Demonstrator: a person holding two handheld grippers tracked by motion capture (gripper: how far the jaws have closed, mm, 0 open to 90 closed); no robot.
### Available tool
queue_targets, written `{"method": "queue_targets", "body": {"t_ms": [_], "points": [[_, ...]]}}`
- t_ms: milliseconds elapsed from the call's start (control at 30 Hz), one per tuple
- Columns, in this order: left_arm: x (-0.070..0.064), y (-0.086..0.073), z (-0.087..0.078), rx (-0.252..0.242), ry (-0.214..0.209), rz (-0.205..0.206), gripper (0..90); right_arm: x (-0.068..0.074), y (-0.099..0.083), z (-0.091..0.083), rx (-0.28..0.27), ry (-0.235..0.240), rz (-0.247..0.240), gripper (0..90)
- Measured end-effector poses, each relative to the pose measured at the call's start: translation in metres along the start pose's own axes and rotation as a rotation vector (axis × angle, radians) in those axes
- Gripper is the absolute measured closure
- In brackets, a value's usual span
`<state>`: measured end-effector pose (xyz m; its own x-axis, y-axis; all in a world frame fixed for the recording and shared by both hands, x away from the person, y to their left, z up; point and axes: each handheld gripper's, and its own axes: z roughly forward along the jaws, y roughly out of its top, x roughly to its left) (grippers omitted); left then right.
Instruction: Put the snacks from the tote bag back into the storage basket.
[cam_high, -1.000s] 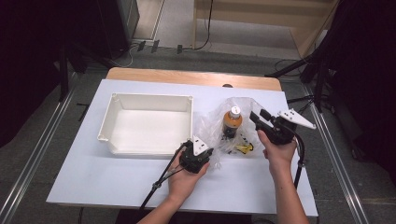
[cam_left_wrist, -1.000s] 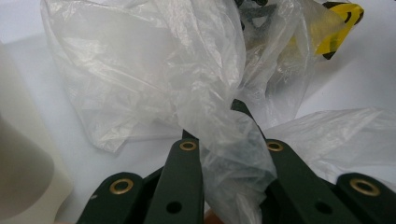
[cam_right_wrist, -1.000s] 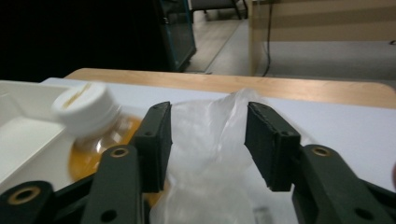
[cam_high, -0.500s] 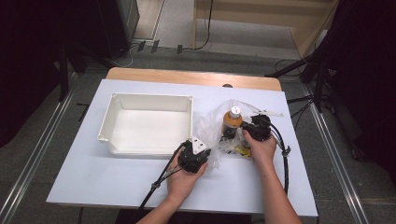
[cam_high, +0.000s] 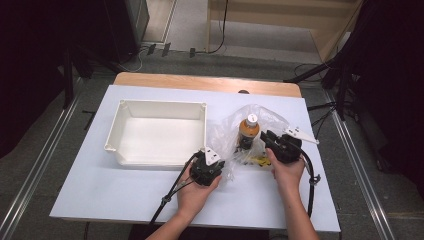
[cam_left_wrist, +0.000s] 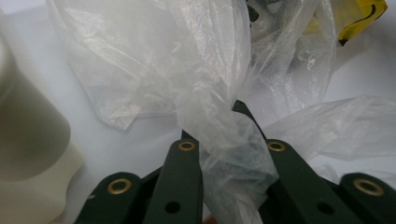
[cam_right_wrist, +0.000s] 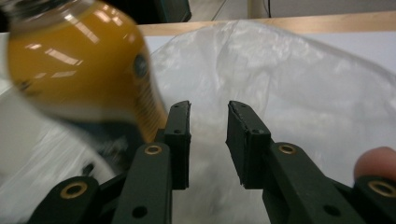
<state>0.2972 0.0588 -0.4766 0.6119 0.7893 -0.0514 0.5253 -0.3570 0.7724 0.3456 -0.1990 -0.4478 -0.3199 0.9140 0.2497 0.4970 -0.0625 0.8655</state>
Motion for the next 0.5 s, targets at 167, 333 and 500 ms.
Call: {"method": "queue_targets", "body": {"t_ms": [167,333,500], "points": [[-0.002,-0.001,-0.005,-0.069,-0.031,0.032,60.7,-0.001,-0.025,-0.001,0.113,0.027,0.011,75.6],[0.001,-0.003,-0.013,-0.169,-0.073,0.004,52.8,-0.003,-0.036,0.008,0.201,0.005,0.036,87.0],[0.003,-0.005,-0.014,-0.151,-0.089,0.006,84.4,0.0,-0.038,0.014,0.257,-0.04,0.008,90.0]]}}
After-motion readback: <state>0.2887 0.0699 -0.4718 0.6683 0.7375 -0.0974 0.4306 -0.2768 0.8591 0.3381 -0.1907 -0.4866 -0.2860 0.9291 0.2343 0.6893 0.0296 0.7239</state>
